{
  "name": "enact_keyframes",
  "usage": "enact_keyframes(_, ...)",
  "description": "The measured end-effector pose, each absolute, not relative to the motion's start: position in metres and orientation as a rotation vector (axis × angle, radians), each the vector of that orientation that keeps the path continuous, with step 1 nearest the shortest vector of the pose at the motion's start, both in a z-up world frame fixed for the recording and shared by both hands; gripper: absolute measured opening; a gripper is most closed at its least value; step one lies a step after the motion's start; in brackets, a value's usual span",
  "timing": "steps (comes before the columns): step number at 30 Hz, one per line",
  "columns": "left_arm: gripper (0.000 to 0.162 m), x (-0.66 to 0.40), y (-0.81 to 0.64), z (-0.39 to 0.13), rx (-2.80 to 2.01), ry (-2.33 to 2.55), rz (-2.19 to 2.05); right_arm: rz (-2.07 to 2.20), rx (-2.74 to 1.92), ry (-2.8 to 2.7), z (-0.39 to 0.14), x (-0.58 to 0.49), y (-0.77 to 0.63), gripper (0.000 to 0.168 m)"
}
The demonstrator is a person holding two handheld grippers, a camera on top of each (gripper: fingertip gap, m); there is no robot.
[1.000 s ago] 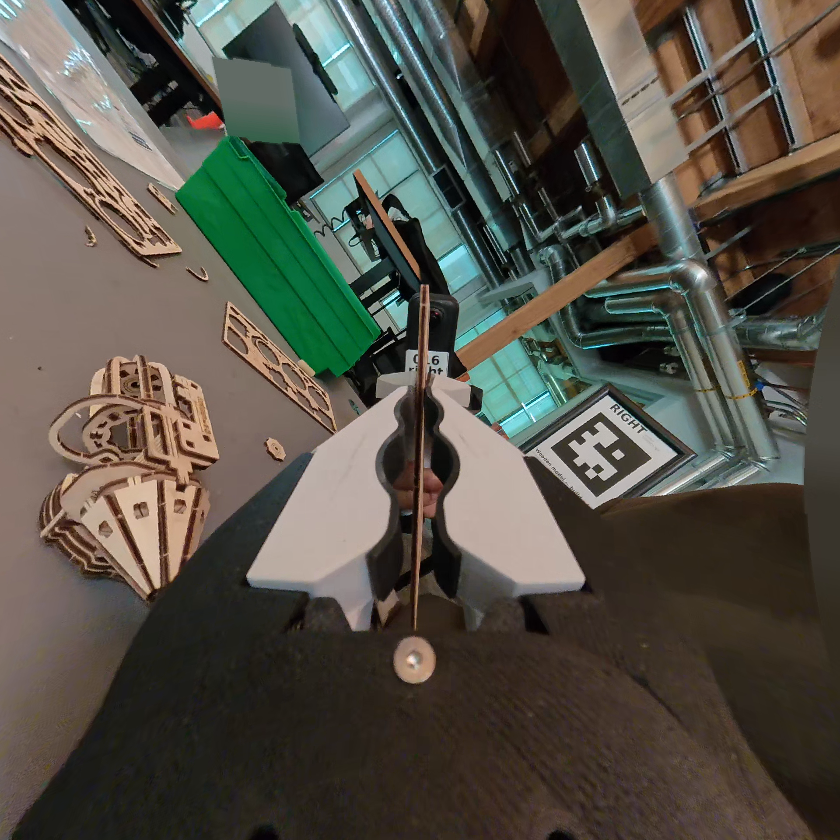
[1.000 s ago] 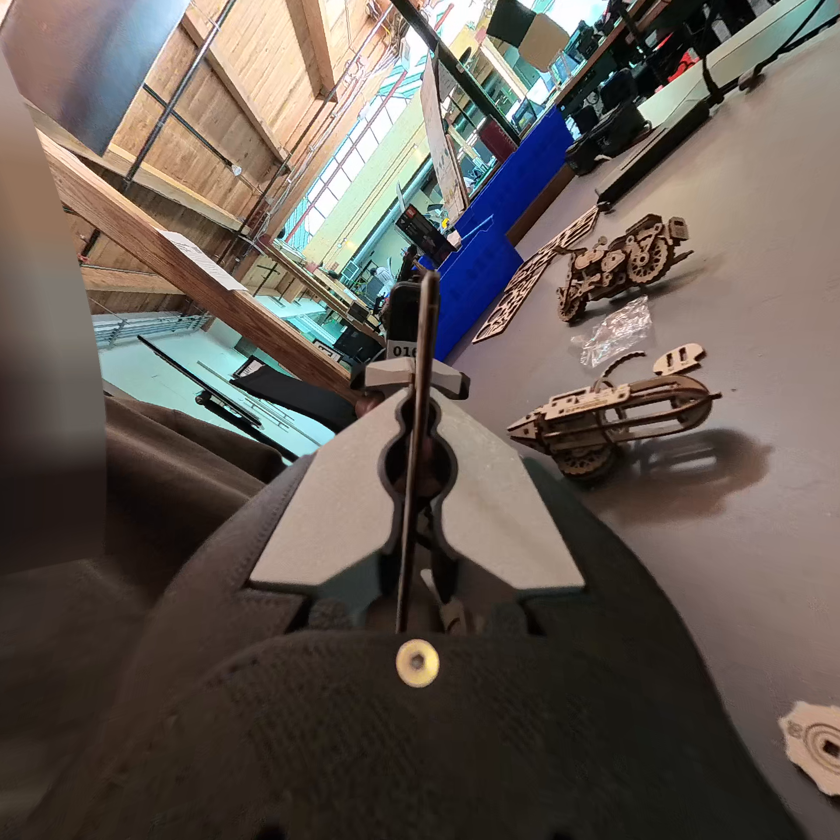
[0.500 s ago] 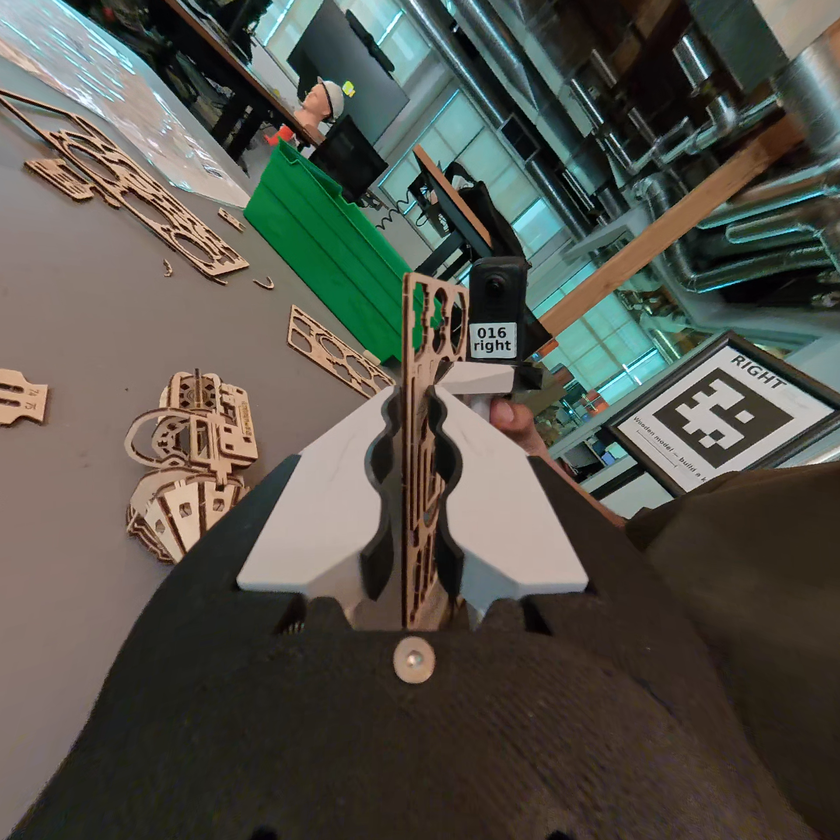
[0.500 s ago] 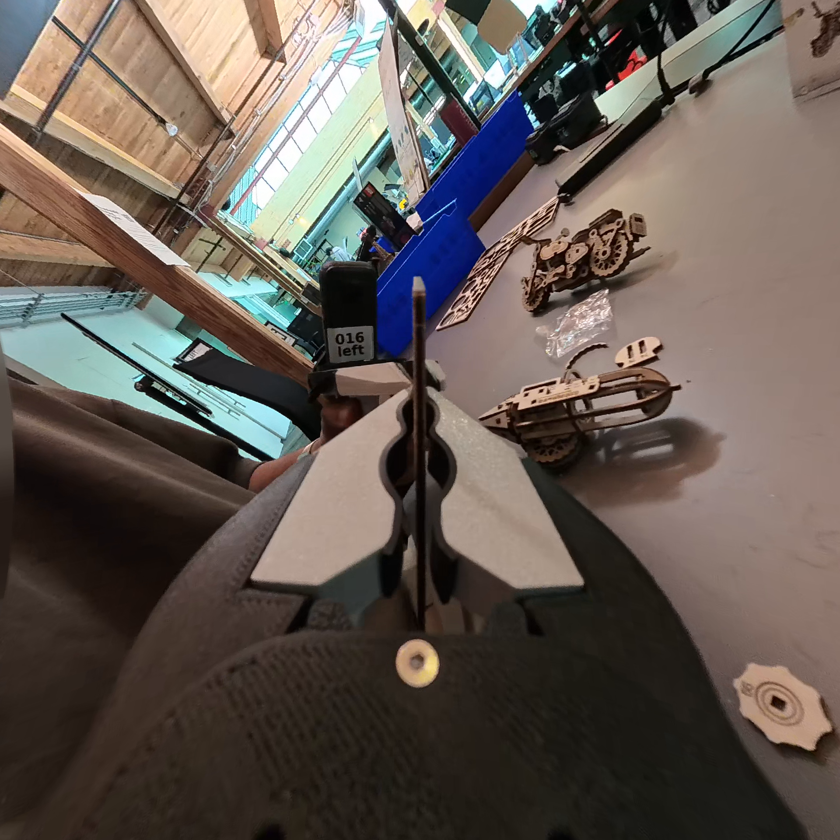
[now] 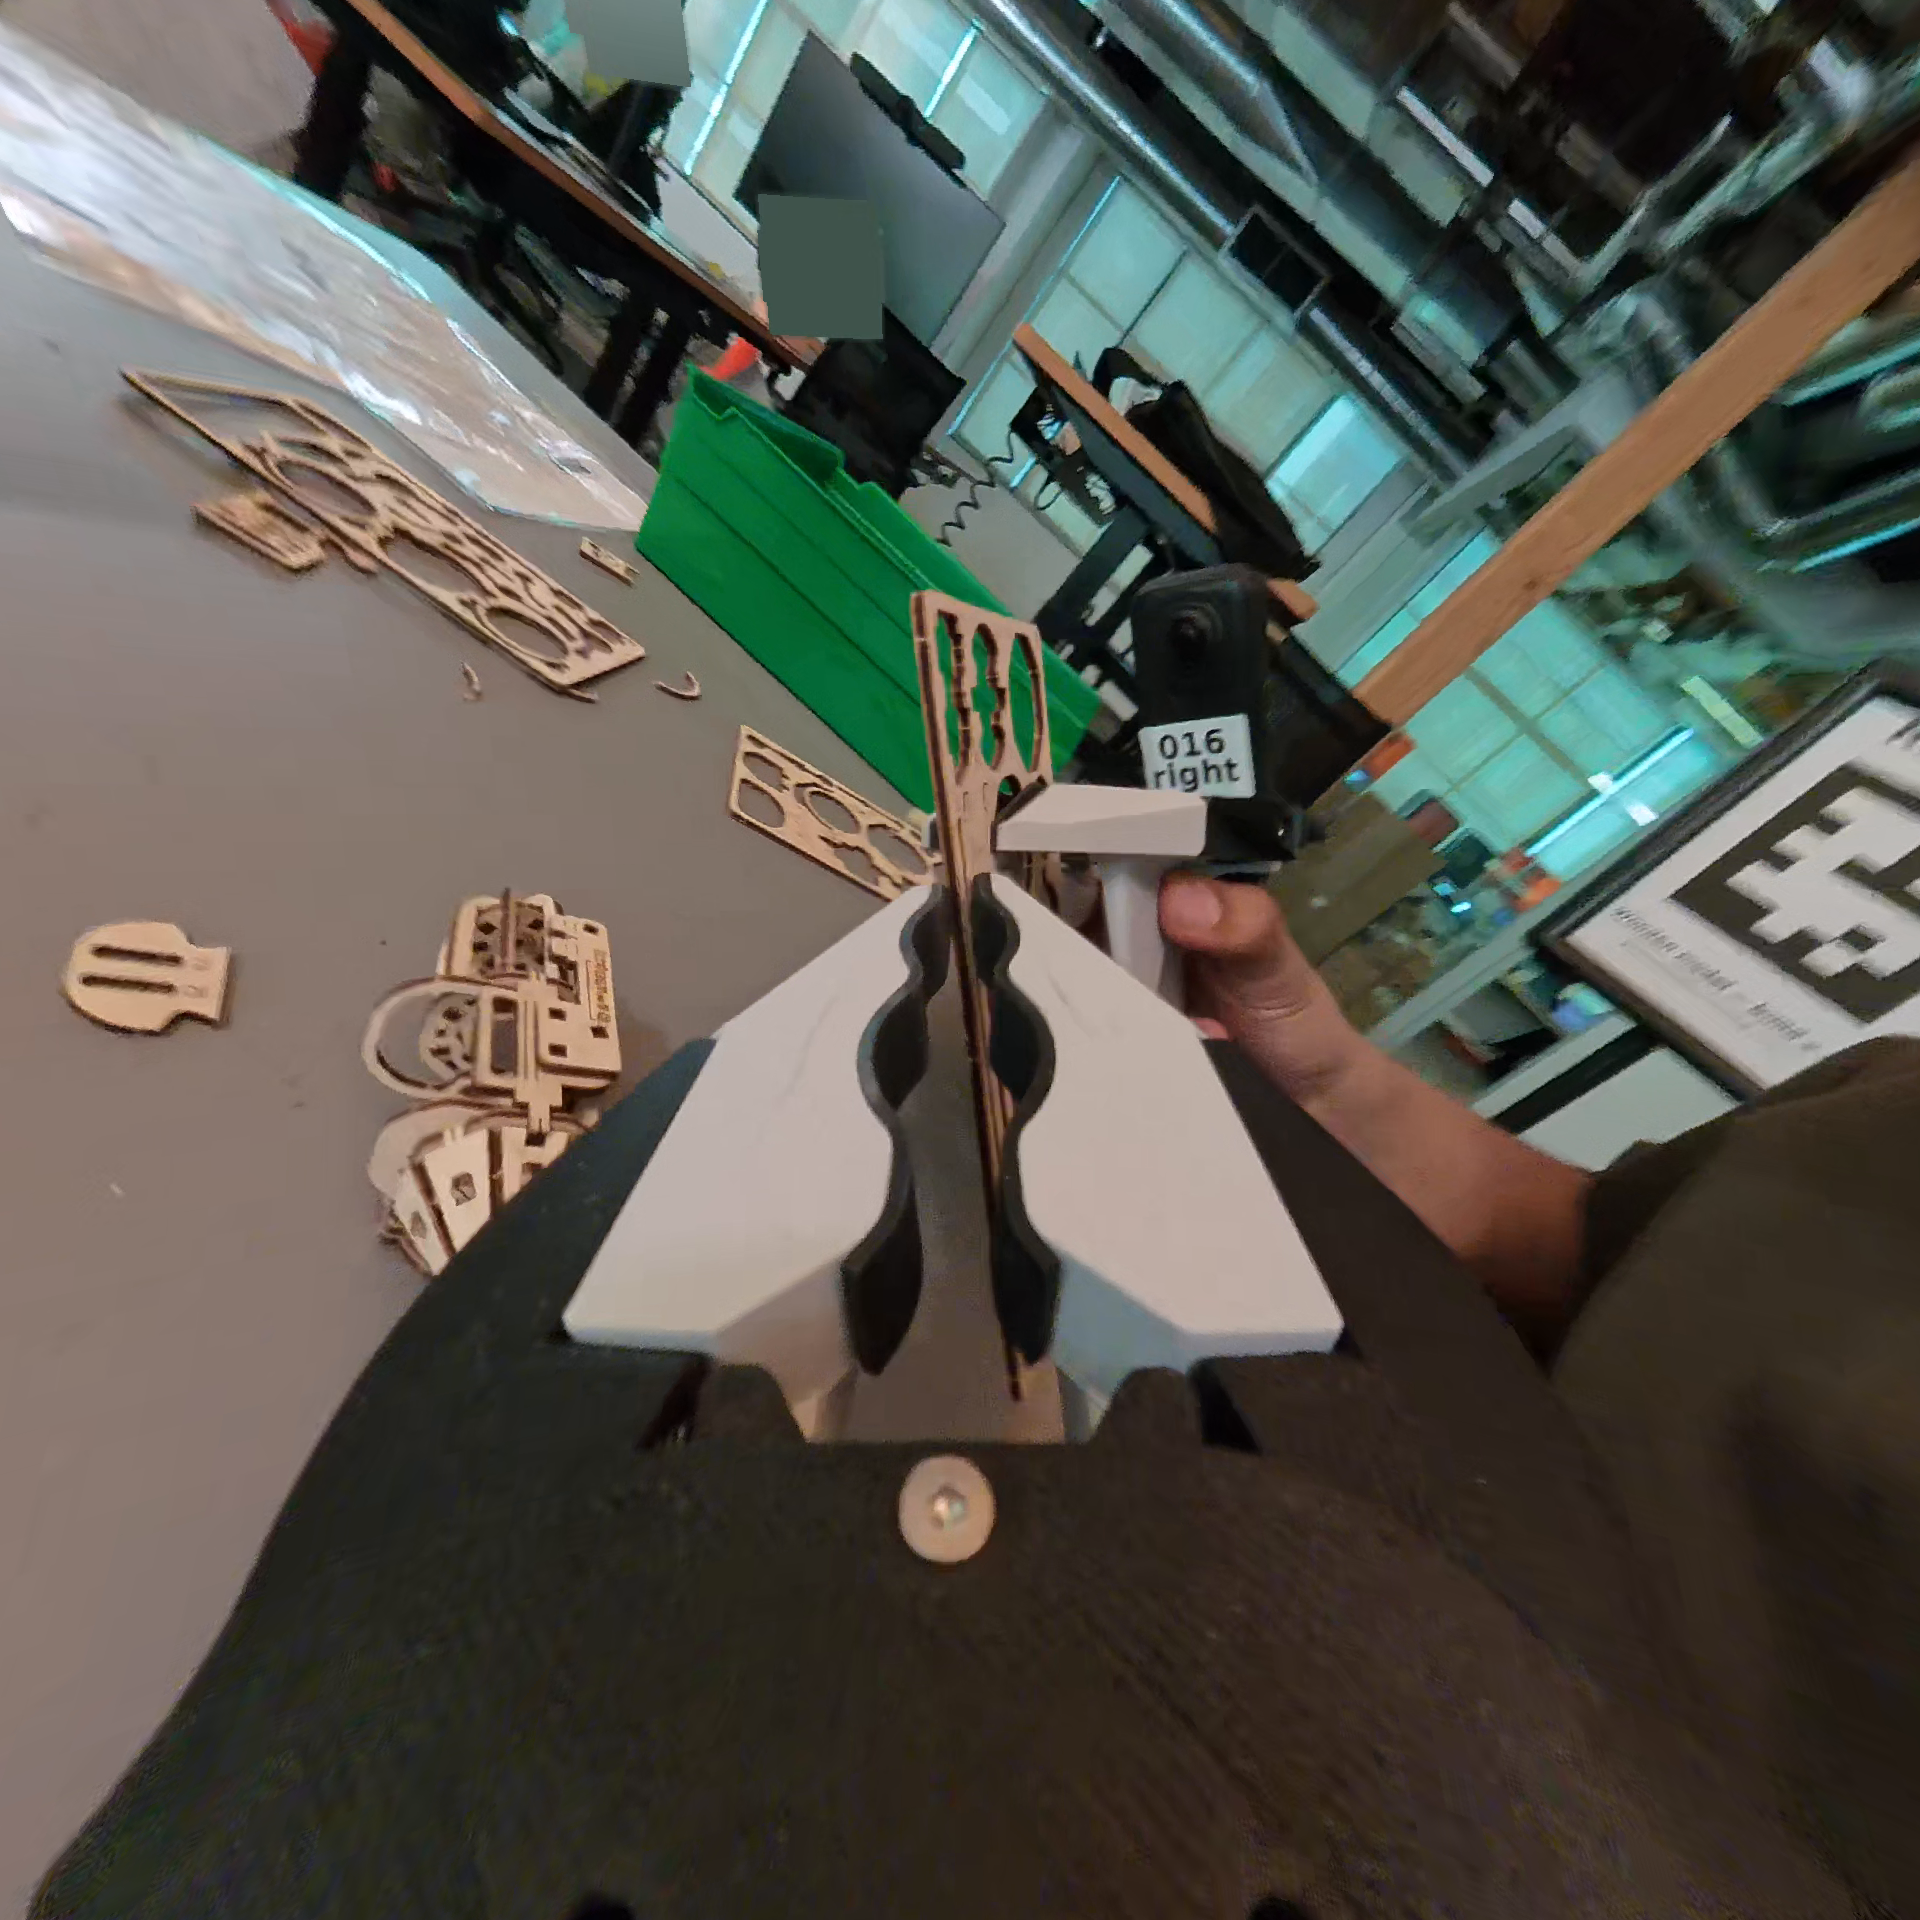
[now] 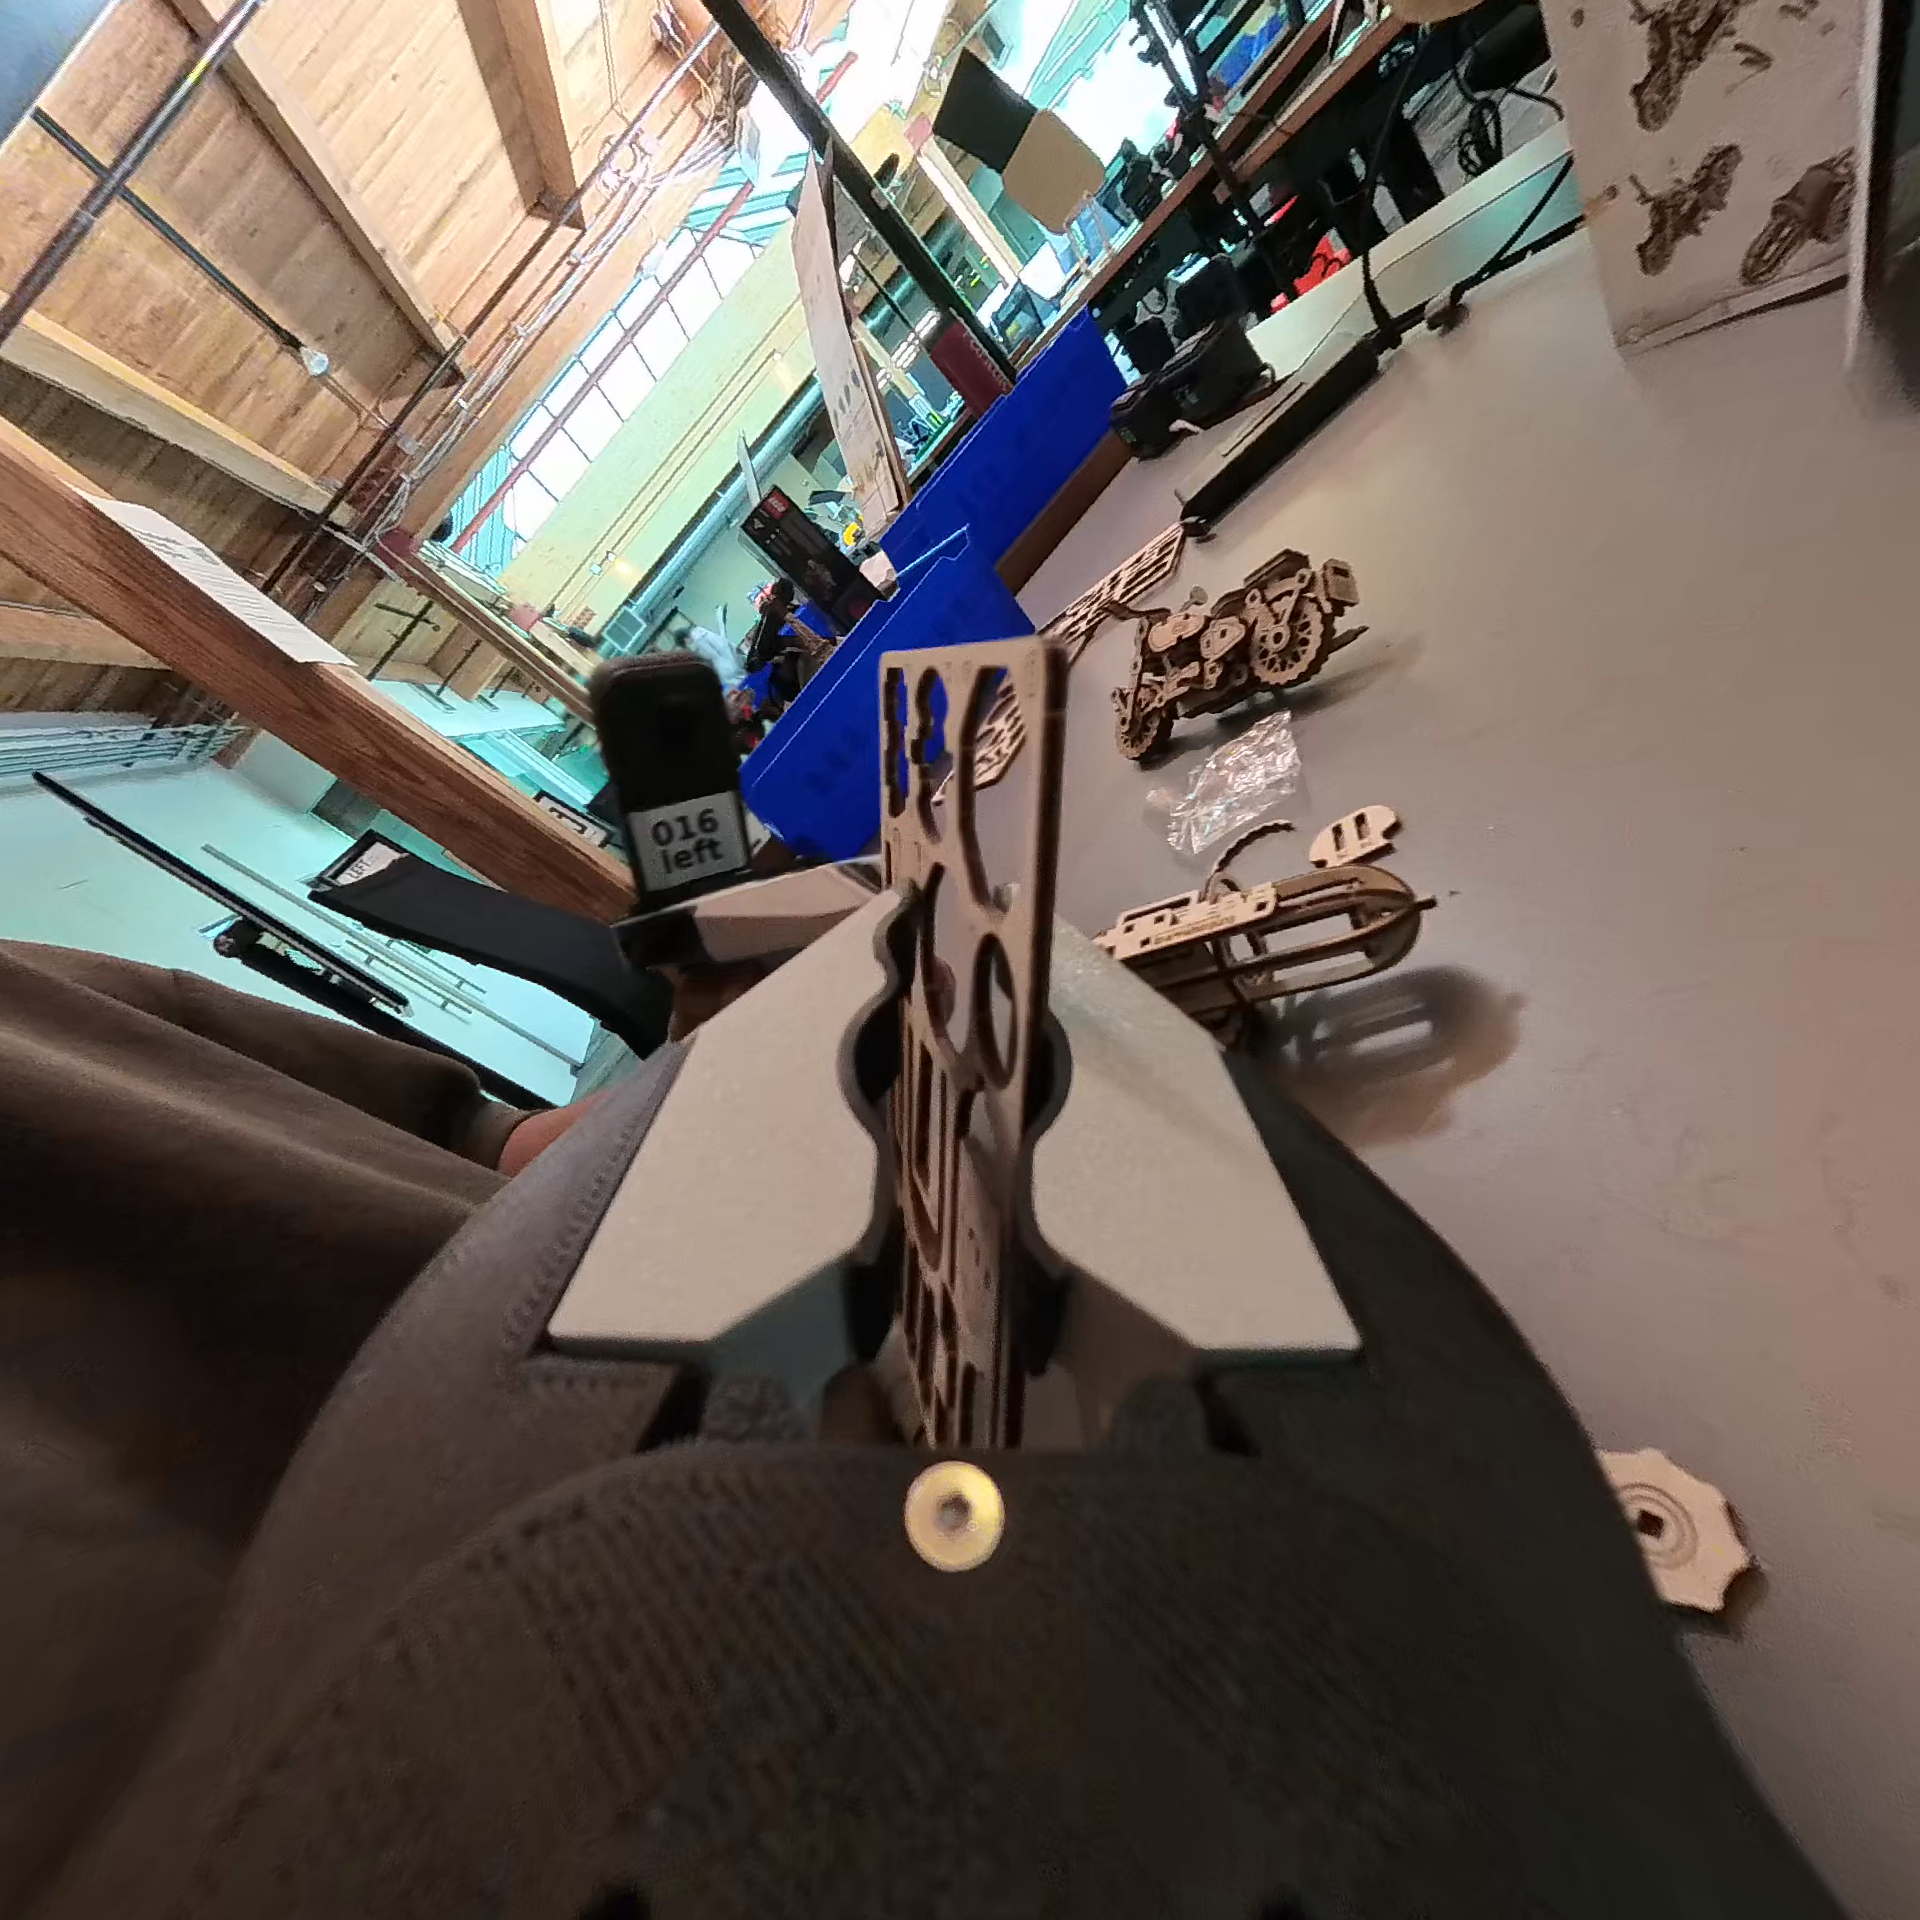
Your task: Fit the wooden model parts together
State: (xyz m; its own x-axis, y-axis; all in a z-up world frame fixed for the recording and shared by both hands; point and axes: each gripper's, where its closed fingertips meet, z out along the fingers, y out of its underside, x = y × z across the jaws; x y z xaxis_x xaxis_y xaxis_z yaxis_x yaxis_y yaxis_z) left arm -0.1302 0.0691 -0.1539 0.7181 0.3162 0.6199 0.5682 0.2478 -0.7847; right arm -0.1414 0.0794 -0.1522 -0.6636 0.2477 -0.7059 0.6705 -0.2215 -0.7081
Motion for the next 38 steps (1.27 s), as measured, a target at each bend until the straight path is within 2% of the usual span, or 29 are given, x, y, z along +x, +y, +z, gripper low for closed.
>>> enact_keyframes(13,0.005,-0.128,0.073,-0.152,-1.481,-0.745,0.176,-1.994,1.119,1.879,-0.149,-0.144,0.084,0.016)
enact_keyframes(18,0.007,-0.130,0.072,-0.156,-1.485,-0.745,0.185,-2.016,1.102,1.970,-0.147,-0.142,0.082,0.008)
enact_keyframes(20,0.007,-0.131,0.072,-0.155,-1.428,-0.783,0.079,-2.038,1.059,1.921,-0.141,-0.139,0.080,0.001)
enact_keyframes(38,0.003,-0.108,0.068,-0.122,-1.173,-0.644,-0.492,-1.815,0.886,1.195,-0.123,-0.122,0.076,0.001)
